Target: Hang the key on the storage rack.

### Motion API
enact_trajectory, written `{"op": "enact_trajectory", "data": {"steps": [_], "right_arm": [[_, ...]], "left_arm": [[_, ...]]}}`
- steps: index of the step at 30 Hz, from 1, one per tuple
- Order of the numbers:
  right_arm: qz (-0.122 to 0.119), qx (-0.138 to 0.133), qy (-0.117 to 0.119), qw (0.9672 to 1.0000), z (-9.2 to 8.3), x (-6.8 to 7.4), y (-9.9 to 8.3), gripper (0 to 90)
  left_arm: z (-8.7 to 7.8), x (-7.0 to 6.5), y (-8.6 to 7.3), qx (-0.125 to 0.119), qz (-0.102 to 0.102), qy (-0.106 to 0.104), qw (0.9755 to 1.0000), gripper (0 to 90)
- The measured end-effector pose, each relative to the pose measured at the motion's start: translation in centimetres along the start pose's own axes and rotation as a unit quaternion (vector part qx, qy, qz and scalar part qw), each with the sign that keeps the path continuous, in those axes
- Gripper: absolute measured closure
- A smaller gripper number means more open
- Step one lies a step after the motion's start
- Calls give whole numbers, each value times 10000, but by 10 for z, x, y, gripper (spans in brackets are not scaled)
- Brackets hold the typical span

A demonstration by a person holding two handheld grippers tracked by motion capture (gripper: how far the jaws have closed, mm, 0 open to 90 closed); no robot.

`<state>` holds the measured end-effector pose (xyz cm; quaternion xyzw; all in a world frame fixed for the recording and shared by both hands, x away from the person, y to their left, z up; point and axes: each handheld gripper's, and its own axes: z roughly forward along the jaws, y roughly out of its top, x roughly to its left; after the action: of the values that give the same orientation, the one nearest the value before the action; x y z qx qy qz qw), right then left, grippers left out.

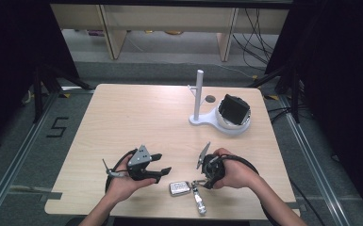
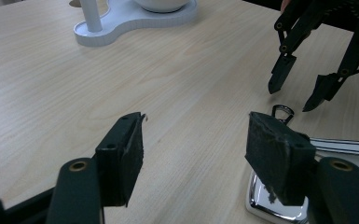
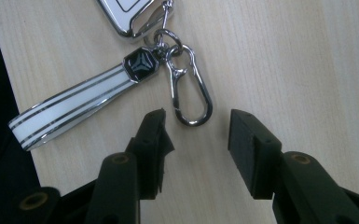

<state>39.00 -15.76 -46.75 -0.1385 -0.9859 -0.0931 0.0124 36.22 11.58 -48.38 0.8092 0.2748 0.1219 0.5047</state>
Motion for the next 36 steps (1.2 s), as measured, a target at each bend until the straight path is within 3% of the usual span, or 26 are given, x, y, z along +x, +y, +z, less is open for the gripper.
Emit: {"op": "enact_trajectory", "data": {"steps": [1,5,8,14,15,17,18,19,20,21,22,24,25,28,29,30,32,33,34,35,36], "right_arm": [[137,88,-22,9999,0,2,1,571],[86,107,-37,9999,2,3,2,563],[-117,11,-10,9999,5,1,3,562],[-134,58,-73,9999,8,2,4,567],[-288,25,-86,9995,9,0,4,569],[-250,57,-88,9996,11,1,5,573],[-370,67,-85,9993,11,0,4,578],[-139,197,-100,9997,10,4,6,591],[-139,197,-100,9997,10,4,6,591],[-149,205,-153,9996,10,5,6,604],[-320,244,-220,9989,11,5,7,624],[-265,295,-232,9989,10,6,8,632],[-397,291,-310,9983,11,6,8,643],[-271,309,-322,9986,11,10,9,675],[-370,304,-321,9983,11,10,11,680],[-295,291,-327,9986,11,11,10,681],[-468,278,-284,9981,11,10,12,690],[-347,268,-305,9986,11,12,11,692],[-517,289,-288,9978,11,11,12,693],[-517,289,-288,9978,11,11,12,693],[-381,314,-303,9983,11,12,12,693]], "left_arm": [[0,0,0,-1,-2,2,10000,361],[0,0,0,-26,-26,1,10000,360],[0,0,-1,-1,5,7,10000,359],[0,0,-1,24,10,35,10000,359],[0,0,-1,26,13,27,10000,358],[0,0,-1,39,18,26,10000,358],[0,0,-1,38,10,21,10000,358],[0,0,-1,43,17,21,10000,358],[0,0,-1,46,18,21,10000,358],[0,0,-1,46,17,22,10000,358],[1,0,-1,11,8,11,10000,358],[0,0,-1,57,16,16,10000,358],[1,0,-1,34,8,-9,10000,358],[1,-1,-2,23,11,6,10000,358],[1,-1,-2,23,8,8,10000,358],[2,-1,-2,14,5,-11,10000,358],[2,0,-2,27,14,-37,10000,358],[2,-1,-2,19,12,-31,10000,357],[2,-1,-2,47,21,-33,10000,357],[2,-1,-2,44,16,-16,10000,357],[2,-1,-2,46,10,-21,10000,357]]}}
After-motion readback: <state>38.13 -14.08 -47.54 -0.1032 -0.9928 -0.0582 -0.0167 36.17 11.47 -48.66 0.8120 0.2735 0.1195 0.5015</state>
